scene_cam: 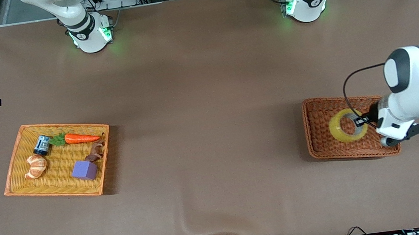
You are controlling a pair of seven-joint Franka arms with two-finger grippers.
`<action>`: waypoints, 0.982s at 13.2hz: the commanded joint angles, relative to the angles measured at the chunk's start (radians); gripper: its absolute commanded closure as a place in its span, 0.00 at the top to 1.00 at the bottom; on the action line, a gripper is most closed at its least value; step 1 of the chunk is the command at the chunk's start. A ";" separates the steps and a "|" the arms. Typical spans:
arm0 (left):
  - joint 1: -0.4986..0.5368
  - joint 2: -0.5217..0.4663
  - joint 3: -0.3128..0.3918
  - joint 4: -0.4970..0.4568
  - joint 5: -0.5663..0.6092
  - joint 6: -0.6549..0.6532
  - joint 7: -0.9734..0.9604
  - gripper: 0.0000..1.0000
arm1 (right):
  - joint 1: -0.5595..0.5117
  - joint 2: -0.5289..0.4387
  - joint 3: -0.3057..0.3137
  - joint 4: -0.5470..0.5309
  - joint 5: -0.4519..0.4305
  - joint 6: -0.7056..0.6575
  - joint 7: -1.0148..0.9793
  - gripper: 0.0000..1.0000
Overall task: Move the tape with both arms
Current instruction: 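Carry the tape roll with the left gripper over the brown basket, then lower the tape roll into the brown basket and open the left gripper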
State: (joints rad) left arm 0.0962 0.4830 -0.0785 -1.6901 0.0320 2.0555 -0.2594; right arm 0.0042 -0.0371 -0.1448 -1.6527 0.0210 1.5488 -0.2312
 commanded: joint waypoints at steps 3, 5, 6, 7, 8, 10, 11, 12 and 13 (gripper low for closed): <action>0.025 0.009 -0.014 -0.188 0.016 0.297 0.058 0.00 | 0.003 0.013 -0.005 0.025 0.014 -0.016 -0.011 1.00; 0.017 0.012 -0.014 -0.250 0.016 0.399 0.060 0.00 | 0.005 0.013 -0.005 0.027 0.014 -0.016 -0.011 1.00; 0.017 0.009 -0.014 -0.255 0.016 0.397 0.058 0.00 | 0.005 0.011 -0.005 0.027 0.014 -0.018 -0.016 1.00; 0.013 0.008 -0.014 -0.258 0.016 0.396 0.055 0.00 | 0.005 0.011 -0.005 0.027 0.013 -0.019 -0.014 1.00; 0.007 0.008 -0.014 -0.258 0.016 0.391 0.052 0.00 | 0.005 0.011 -0.004 0.027 0.013 -0.021 -0.014 1.00; 0.007 0.012 -0.014 -0.252 0.016 0.388 0.055 0.13 | 0.005 0.011 -0.005 0.030 0.013 -0.019 -0.013 1.00; 0.007 0.009 -0.014 -0.250 0.016 0.388 0.055 0.49 | 0.005 0.011 -0.005 0.028 0.013 -0.021 -0.013 1.00; 0.011 0.002 -0.014 -0.244 0.016 0.385 0.057 0.57 | 0.005 0.011 -0.005 0.028 0.011 -0.021 -0.013 1.00; 0.011 -0.004 -0.015 -0.241 0.016 0.370 0.066 1.00 | 0.005 0.011 -0.004 0.028 0.011 -0.021 -0.013 1.00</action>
State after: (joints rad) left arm 0.1041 0.5194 -0.0906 -1.9173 0.0321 2.4422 -0.2071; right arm 0.0042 -0.0364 -0.1448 -1.6482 0.0210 1.5457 -0.2315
